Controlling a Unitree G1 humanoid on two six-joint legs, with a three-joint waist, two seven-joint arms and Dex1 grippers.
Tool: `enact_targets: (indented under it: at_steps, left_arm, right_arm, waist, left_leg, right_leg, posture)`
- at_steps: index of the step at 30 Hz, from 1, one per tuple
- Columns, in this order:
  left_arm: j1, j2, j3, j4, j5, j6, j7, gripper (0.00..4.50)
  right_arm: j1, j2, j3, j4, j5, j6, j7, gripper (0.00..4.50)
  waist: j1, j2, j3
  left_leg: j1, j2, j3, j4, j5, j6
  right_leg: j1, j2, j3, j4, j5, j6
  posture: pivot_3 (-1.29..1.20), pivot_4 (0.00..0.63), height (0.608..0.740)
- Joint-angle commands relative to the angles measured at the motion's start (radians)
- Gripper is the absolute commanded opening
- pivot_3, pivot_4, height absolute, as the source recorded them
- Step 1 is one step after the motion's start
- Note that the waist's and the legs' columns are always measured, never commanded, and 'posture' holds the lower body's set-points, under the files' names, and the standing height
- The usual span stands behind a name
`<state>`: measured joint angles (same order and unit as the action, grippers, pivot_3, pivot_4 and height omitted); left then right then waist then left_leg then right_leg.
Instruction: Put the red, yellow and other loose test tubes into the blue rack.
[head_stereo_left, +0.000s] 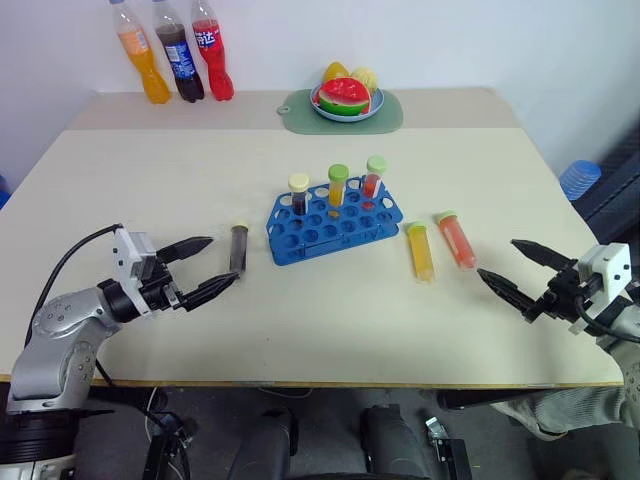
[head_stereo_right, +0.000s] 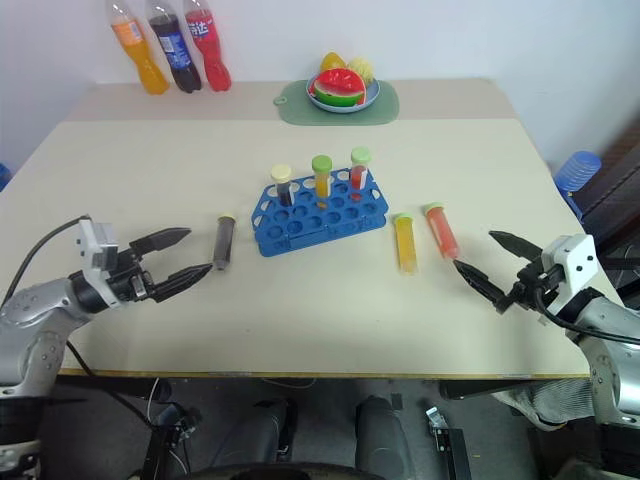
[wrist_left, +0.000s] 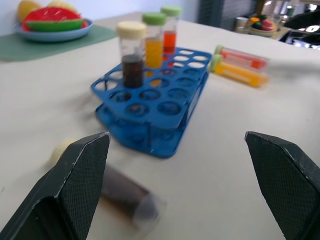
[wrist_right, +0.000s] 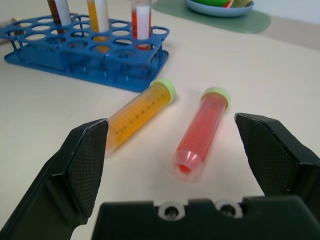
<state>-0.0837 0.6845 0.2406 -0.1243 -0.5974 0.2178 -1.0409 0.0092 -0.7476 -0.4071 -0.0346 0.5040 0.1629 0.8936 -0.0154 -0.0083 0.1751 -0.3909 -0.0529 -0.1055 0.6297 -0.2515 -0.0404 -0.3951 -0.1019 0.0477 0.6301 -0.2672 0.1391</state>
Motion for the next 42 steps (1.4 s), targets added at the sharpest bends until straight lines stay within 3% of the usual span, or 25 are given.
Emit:
enact_targets:
  at_steps: [1, 5, 11, 16, 22, 32, 36, 41, 42]
  left_arm:
    - [-0.034, -0.007, -0.027, -0.054, 0.002, 0.003, 0.001, 4.47]
    - [-0.067, -0.027, -0.067, -0.053, 0.026, -0.009, 0.008, 4.47]
    - [-0.073, -0.043, -0.103, -0.037, 0.043, -0.018, -0.02, 4.47]
    - [-0.084, -0.054, -0.11, -0.043, 0.044, -0.015, -0.014, 4.47]
    - [-0.059, -0.06, -0.102, -0.076, 0.038, -0.002, 0.001, 4.47]
    - [0.016, -0.069, -0.086, -0.139, 0.032, -0.002, 0.051, 4.47]
    - [0.036, -0.067, -0.077, -0.159, 0.021, 0.006, 0.064, 4.5]
    - [0.052, -0.064, -0.068, -0.162, 0.019, 0.006, 0.069, 4.5]
    - [0.053, -0.064, -0.069, -0.16, 0.021, 0.005, 0.069, 4.5]
  right_arm:
    - [-0.069, -0.032, 0.014, -0.045, -0.062, 0.068, -0.111, 4.5]
    - [-0.197, -0.087, 0.095, -0.045, -0.128, 0.263, -0.205, 4.5]
    - [-0.559, -0.088, 0.226, 0.092, -0.083, 0.756, -0.262, 4.5]
    - [-0.803, -0.063, 0.336, 0.293, -0.118, 0.941, -0.253, 4.5]
    - [-1.031, -0.032, 0.534, 0.612, -0.259, 0.935, -0.215, 4.5]
    - [-1.139, 0.054, 0.677, 0.888, -0.41, 0.799, -0.076, 4.5]
    - [-1.153, 0.086, 0.696, 0.969, -0.467, 0.737, -0.061, 3.2]
    - [-1.165, 0.087, 0.712, 0.995, -0.522, 0.707, -0.003, 0.86]
    - [-1.164, 0.085, 0.711, 0.994, -0.528, 0.705, 0.009, 0.81]
  waist:
    - [0.0, 0.0, 0.0]
    - [0.001, 0.0, 0.0]
    - [-0.005, 0.001, 0.0]
    - [0.003, 0.001, 0.001]
    - [-0.002, 0.001, 0.001]
    - [-0.007, 0.001, 0.001]
    - [-0.006, 0.001, 0.001]
    - [-0.009, 0.001, 0.001]
    - [-0.009, 0.001, 0.001]
  left_leg:
    - [0.0, 0.0, 0.0, 0.0, 0.0, 0.0]
    - [0.0, -0.001, 0.0, 0.0, 0.0, 0.0]
    - [-0.001, 0.0, 0.0, 0.0, 0.0, 0.0]
    - [-0.003, 0.0, 0.0, 0.0, 0.0, 0.0]
    - [-0.005, -0.001, 0.003, 0.0, 0.0, 0.0]
    - [-0.012, -0.001, 0.005, 0.001, 0.0, 0.0]
    - [-0.012, -0.001, 0.005, 0.001, 0.0, 0.0]
    - [-0.012, -0.001, 0.005, 0.001, 0.0, 0.0]
    - [-0.012, -0.001, 0.005, 0.001, 0.0, 0.0]
  right_leg:
    - [0.0, 0.0, 0.0, 0.0, 0.0, 0.0]
    - [-0.001, 0.0, 0.0, 0.0, 0.0, 0.0]
    - [-0.002, 0.0, 0.0, 0.0, 0.0, 0.0]
    - [-0.003, 0.0, 0.0, -0.001, 0.0, 0.0]
    - [-0.005, -0.001, 0.0, -0.001, 0.0, 0.0]
    - [-0.014, 0.0, 0.0, 0.002, 0.0, 0.0]
    - [-0.013, 0.0, 0.0, 0.001, 0.0, 0.0]
    - [-0.014, 0.0, 0.0, 0.002, 0.0, 0.0]
    - [-0.014, 0.0, 0.0, 0.002, 0.0, 0.0]
  posture:
    - [0.0, 0.15, 0.74]
    - [0.0, 0.15, 0.74]
    - [0.0, 0.15, 0.74]
    - [0.0, 0.15, 0.74]
    - [0.0, 0.15, 0.74]
    - [0.0, 0.15, 0.74]
    - [0.0, 0.15, 0.74]
    - [0.0, 0.15, 0.74]
    - [0.0, 0.15, 0.74]
